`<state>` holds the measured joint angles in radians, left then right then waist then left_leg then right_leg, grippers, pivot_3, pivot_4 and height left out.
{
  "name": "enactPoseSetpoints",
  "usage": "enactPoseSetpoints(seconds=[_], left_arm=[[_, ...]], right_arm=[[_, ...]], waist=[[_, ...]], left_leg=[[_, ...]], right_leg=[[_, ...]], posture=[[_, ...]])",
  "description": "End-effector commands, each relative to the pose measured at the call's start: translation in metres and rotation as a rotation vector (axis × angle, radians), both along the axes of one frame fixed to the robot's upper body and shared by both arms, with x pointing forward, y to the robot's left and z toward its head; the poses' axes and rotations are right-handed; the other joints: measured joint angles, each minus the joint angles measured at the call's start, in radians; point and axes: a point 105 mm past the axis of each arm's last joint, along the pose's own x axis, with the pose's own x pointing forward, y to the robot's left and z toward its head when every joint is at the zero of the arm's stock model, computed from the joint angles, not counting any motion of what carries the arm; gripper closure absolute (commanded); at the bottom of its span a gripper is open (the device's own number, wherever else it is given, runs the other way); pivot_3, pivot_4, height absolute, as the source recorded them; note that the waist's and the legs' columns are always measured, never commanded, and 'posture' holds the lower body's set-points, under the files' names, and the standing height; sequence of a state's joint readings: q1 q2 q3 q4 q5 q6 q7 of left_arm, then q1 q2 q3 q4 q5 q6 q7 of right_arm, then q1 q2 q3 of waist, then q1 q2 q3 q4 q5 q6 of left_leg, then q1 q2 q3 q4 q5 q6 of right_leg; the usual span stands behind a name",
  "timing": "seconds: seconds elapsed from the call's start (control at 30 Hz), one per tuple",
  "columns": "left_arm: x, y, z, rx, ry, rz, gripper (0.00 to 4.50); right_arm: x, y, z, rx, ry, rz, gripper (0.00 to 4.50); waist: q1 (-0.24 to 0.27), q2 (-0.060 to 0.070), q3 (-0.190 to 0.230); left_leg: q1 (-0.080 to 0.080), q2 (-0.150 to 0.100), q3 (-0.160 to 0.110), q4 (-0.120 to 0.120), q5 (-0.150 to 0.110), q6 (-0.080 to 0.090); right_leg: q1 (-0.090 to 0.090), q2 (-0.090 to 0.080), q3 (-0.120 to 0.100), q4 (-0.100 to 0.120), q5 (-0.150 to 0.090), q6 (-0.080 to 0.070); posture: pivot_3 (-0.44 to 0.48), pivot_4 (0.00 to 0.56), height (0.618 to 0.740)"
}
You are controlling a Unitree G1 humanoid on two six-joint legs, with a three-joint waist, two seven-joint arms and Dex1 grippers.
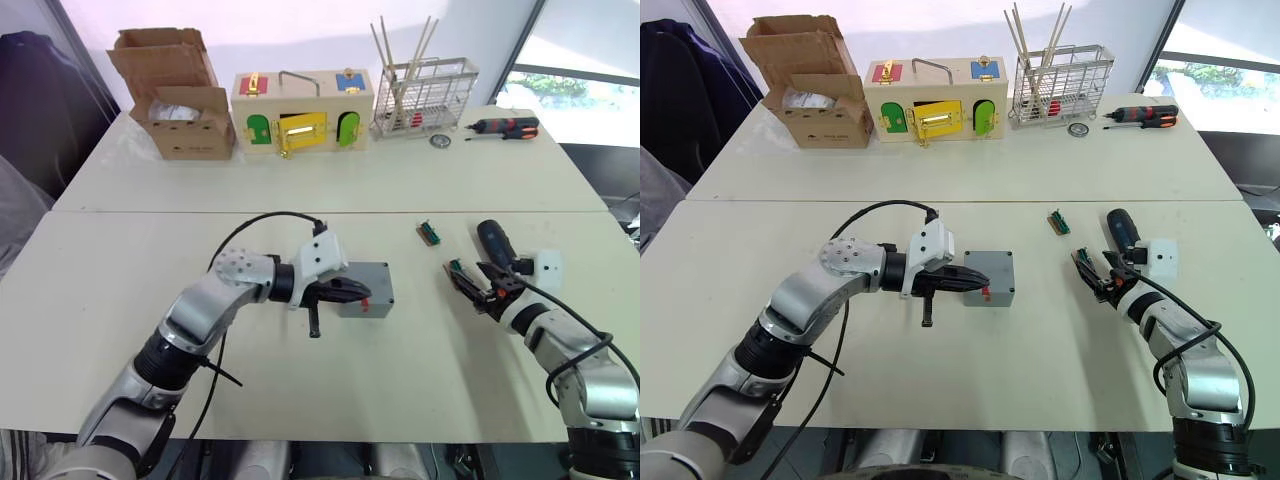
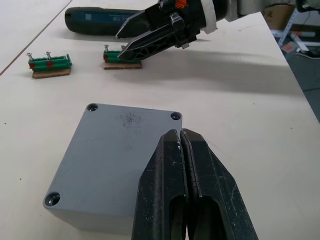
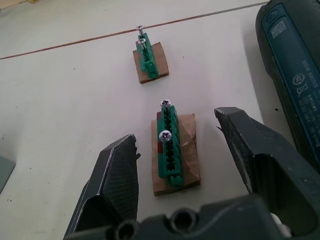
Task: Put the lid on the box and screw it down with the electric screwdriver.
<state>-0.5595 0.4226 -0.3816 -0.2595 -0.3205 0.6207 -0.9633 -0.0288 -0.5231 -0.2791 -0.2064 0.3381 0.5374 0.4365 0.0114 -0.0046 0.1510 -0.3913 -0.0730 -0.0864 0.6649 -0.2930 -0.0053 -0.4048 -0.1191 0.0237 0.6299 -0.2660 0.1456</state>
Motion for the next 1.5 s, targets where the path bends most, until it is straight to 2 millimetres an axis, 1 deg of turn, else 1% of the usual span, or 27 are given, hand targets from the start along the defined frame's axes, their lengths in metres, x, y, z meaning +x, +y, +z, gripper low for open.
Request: enactPoseSetpoints(seconds=[0.03,0.1,0.13,0.43,0.67,0.83,0.9,0.93,1.0,1.03,1.1,1.13,1.17,1.23,1.3,1.37,1.5], left_arm=[[-0.001,-0.004,0.012,-0.023,-0.05,-0.009,4.5],[0.001,-0.003,0.012,-0.02,-0.053,-0.003,4.5],[0.001,-0.002,0.012,-0.019,-0.055,0.0,4.5],[0.006,0.001,0.013,-0.017,-0.059,0.017,4.5],[0.008,0.002,0.012,-0.017,-0.056,0.021,4.5],[0.01,0.002,0.011,-0.017,-0.057,0.023,4.5],[0.01,0.003,0.012,-0.017,-0.061,0.025,4.5],[0.012,0.005,0.013,-0.015,-0.065,0.032,4.5],[0.018,0.014,0.015,-0.007,-0.074,0.064,4.5],[0.021,0.018,0.016,-0.002,-0.077,0.08,4.5],[0.026,0.028,0.017,0.013,-0.081,0.111,4.5],[0.027,0.034,0.017,0.023,-0.083,0.128,4.5],[0.028,0.038,0.018,0.03,-0.084,0.139,4.5],[0.028,0.047,0.019,0.046,-0.089,0.159,4.5],[0.023,0.056,0.019,0.065,-0.084,0.169,4.5],[0.018,0.061,0.018,0.075,-0.075,0.178,4.5],[0.014,0.066,0.017,0.077,-0.063,0.213,4.5]], right_arm=[[0.004,0.004,0.01,-0.004,-0.049,0.011,3.1],[0.005,0.005,0.009,-0.011,-0.043,0.015,4.11],[0.005,0.005,0.008,-0.013,-0.041,0.015,4.47],[0.003,0.003,0.01,-0.017,-0.053,0.007,4.47],[-0.003,0.01,0.032,-0.001,-0.132,0.036,4.47],[-0.004,0.011,0.046,-0.017,-0.174,0.034,4.47],[-0.005,0.011,0.056,-0.037,-0.207,0.037,4.47],[-0.005,0.013,0.064,-0.041,-0.233,0.046,4.47],[-0.004,0.024,0.084,-0.038,-0.292,0.098,4.47],[-0.004,0.031,0.09,-0.032,-0.308,0.131,4.47],[-0.005,0.051,0.097,-0.008,-0.31,0.226,4.47],[-0.005,0.065,0.098,0.001,-0.3,0.293,4.47],[-0.006,0.074,0.098,0.007,-0.292,0.337,4.47],[-0.006,0.095,0.094,0.018,-0.26,0.43,4.47],[-0.004,0.112,0.084,0.018,-0.224,0.507,4.47],[-0.001,0.118,0.076,0.017,-0.204,0.53,4.47],[0.0,0.121,0.068,0.017,-0.177,0.559,4.47]], waist=[[-0.001,0.0,0.0],[-0.001,0.0,0.0],[-0.001,0.0,0.0],[0.0,0.0,0.0],[-0.001,0.0,0.0],[0.0,0.0,0.0],[0.0,0.0,0.0],[0.0,0.0,0.0],[-0.001,0.0,0.0],[-0.003,0.001,0.0],[-0.006,0.001,0.001],[-0.007,0.001,0.001],[-0.009,0.001,0.001],[-0.009,0.001,0.001],[-0.009,0.001,0.001],[-0.009,0.001,0.001],[0.002,0.001,0.001]], left_leg=[[0.0,0.0,0.0,0.0,0.0,0.0],[0.0,0.0,0.0,0.0,0.0,0.0],[0.0,0.0,0.0,0.0,0.0,0.0],[0.0,0.0,0.0,0.0,0.0,0.0],[0.0,0.0,0.0,0.0,0.0,0.0],[0.0,0.0,0.0,0.0,0.0,0.0],[0.0,0.0,0.0,0.0,0.0,0.0],[0.0,0.0,0.0,0.0,0.0,0.0],[0.0,0.0,0.0,0.0,0.0,0.0],[0.0,0.0,0.0,0.0,0.0,0.0],[0.0,0.0,0.0,0.0,0.0,0.0],[0.0,0.0,0.0,0.0,0.0,0.0],[0.0,0.001,0.0,0.0,0.0,0.0],[0.0,0.001,-0.001,-0.001,0.0,0.0],[0.0,0.001,-0.001,-0.001,0.0,0.0],[0.0,0.001,0.0,-0.001,0.0,0.0],[0.0,0.0,0.0,0.0,0.0,0.0]], right_leg=[[0.0,0.0,0.0,0.0,0.0,0.0],[0.0,0.0,0.0,0.0,0.0,0.0],[0.0,0.0,0.0,0.0,0.0,0.0],[0.0,0.0,0.0,0.0,0.0,0.0],[0.0,0.0,0.0,0.0,0.0,0.0],[0.0,0.0,0.0,0.0,0.0,0.0],[0.0,0.0,0.0,0.0,0.0,0.0],[0.0,0.0,0.0,0.0,0.0,0.0],[0.0,0.0,0.0,0.0,0.0,0.0],[0.0,0.0,0.0,0.0,0.0,0.0],[-0.001,0.0,0.0,0.001,0.0,0.0],[-0.001,0.0,0.0,0.001,0.0,0.0],[-0.001,0.001,0.0,0.001,0.0,0.0],[-0.001,0.001,0.0,0.001,0.0,0.0],[-0.001,0.001,0.0,0.001,0.0,0.0],[-0.001,0.0,0.0,0.0,0.0,0.0],[0.0,0.0,0.0,0.0,0.0,0.0]], posture=[[0.0,0.15,0.73],[0.0,0.15,0.73],[0.0,0.15,0.73],[0.0,0.15,0.73],[0.0,0.15,0.73],[0.0,0.15,0.73],[0.0,0.15,0.73],[0.0,0.15,0.73],[0.0,0.15,0.73],[0.0,0.15,0.73],[0.0,0.15,0.73],[0.0,0.15,0.73],[0.0,0.15,0.73],[0.0,0.15,0.73],[0.0,0.15,0.73],[0.0,0.15,0.73],[0.0,0.15,0.73]])
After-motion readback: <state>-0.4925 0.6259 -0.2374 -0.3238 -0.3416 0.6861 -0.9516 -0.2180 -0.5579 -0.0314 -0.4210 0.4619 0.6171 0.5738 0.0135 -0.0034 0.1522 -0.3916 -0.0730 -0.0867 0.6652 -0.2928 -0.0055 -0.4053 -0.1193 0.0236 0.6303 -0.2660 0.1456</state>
